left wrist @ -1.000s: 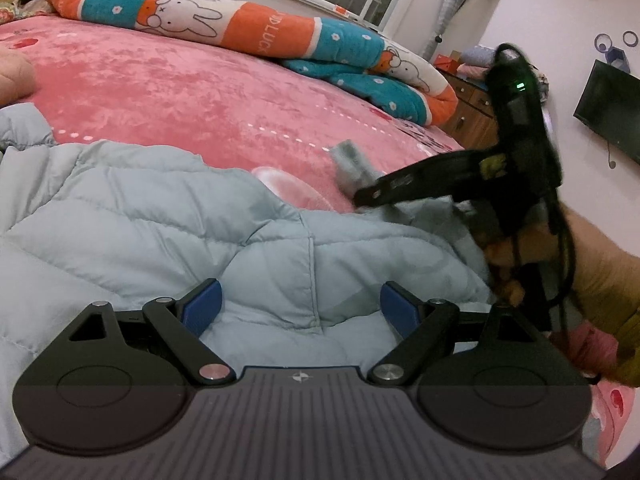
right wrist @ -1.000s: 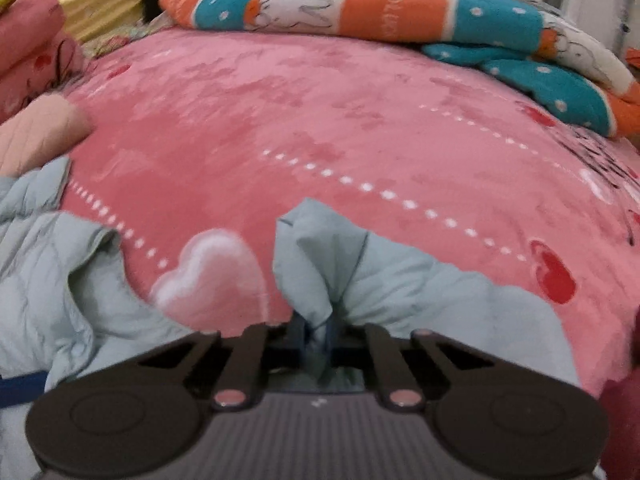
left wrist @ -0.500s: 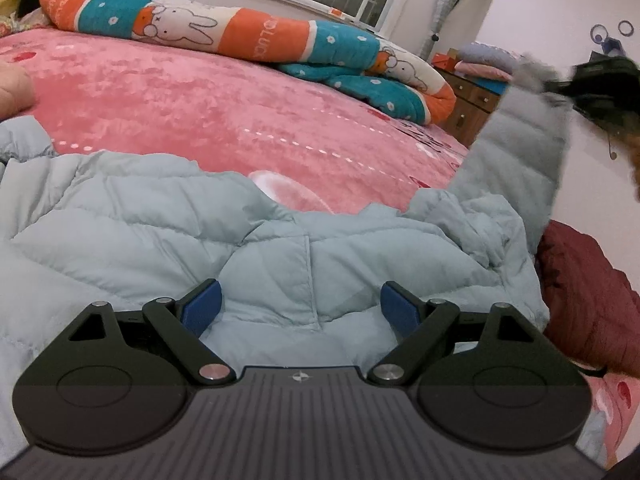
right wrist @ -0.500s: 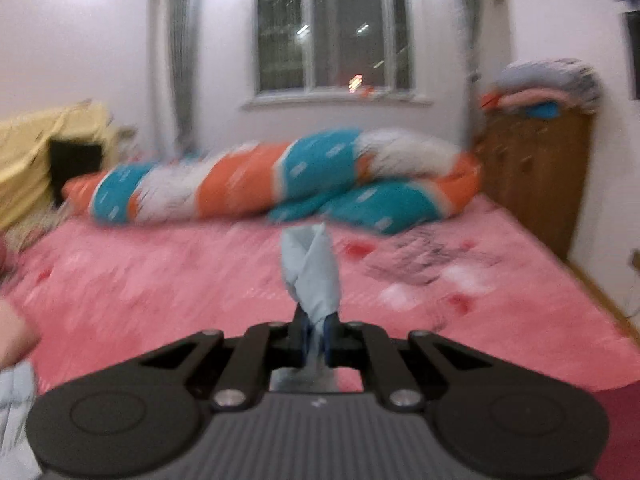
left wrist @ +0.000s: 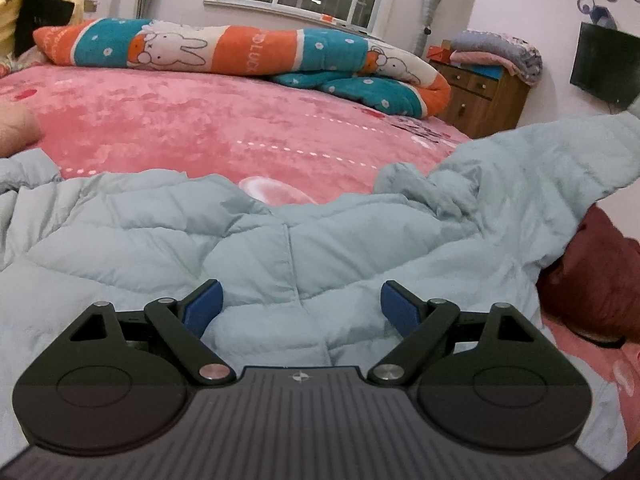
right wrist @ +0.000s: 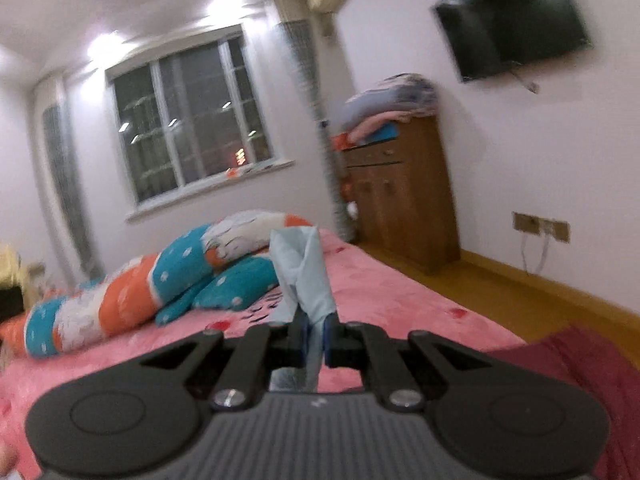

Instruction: Fold large clothes

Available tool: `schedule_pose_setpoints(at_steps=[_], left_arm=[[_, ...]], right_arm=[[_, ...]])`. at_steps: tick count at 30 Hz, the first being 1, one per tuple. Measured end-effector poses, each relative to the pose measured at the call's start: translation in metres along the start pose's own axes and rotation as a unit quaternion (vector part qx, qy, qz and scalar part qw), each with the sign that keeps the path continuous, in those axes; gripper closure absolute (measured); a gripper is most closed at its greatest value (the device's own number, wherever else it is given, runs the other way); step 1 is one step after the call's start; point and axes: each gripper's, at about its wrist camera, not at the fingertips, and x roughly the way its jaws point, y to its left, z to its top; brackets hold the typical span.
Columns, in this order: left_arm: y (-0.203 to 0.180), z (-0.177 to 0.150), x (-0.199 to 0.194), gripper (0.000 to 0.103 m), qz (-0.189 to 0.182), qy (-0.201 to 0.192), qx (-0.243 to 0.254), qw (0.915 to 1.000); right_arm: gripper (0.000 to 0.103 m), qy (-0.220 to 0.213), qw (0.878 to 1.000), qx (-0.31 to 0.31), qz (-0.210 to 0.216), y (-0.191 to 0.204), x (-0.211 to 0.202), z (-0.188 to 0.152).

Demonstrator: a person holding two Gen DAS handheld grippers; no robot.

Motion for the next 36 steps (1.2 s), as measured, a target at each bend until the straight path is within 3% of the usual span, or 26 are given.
schedule_pose_setpoints(at_steps=[5,9,14,17,23,26,31,35,36], left_arm=[[-0.01,-0.005,-0.011,0.0,0.013,-0.004,0.008,0.9999],[-0.019,-0.009,-0.021,0.0,0.022,-0.011,0.007,0.9997],[-0.033,-0.013,-0.028,0.0,0.033,-0.011,0.014,0.9993],[-0.039,-0.015,-0.03,0.0,0.035,-0.008,0.02,0.9992],[-0.046,-0.02,-0.039,0.0,0.044,0.004,0.039,0.9983],[-0.047,-0.022,-0.038,0.0,0.049,0.012,0.047,0.9976],[-0.055,-0.025,-0.037,0.0,0.051,0.024,0.064,0.9963],[-0.059,-0.023,-0.036,0.0,0.046,0.027,0.072,0.996],[-0.06,-0.023,-0.037,0.0,0.044,0.028,0.072,0.9961]], right_arm=[[0.1,-0.027,0.998,0.054,-0.004,-0.033,-0.031,-0.003],[0.1,-0.047,0.995,0.081,0.019,-0.042,-0.052,0.01],[0.1,-0.068,0.993,0.067,0.063,-0.036,-0.078,0.037],[0.1,-0.074,0.994,0.057,0.062,-0.042,-0.082,0.038],[0.1,-0.019,0.994,0.11,-0.001,-0.106,-0.065,-0.01],[0.1,0.016,0.99,0.136,-0.042,-0.146,-0.054,-0.044],[0.099,0.062,0.977,0.192,-0.072,-0.191,-0.044,-0.093],[0.091,0.082,0.968,0.219,-0.091,-0.205,-0.044,-0.11],[0.081,0.083,0.967,0.223,-0.094,-0.206,-0.047,-0.112]])
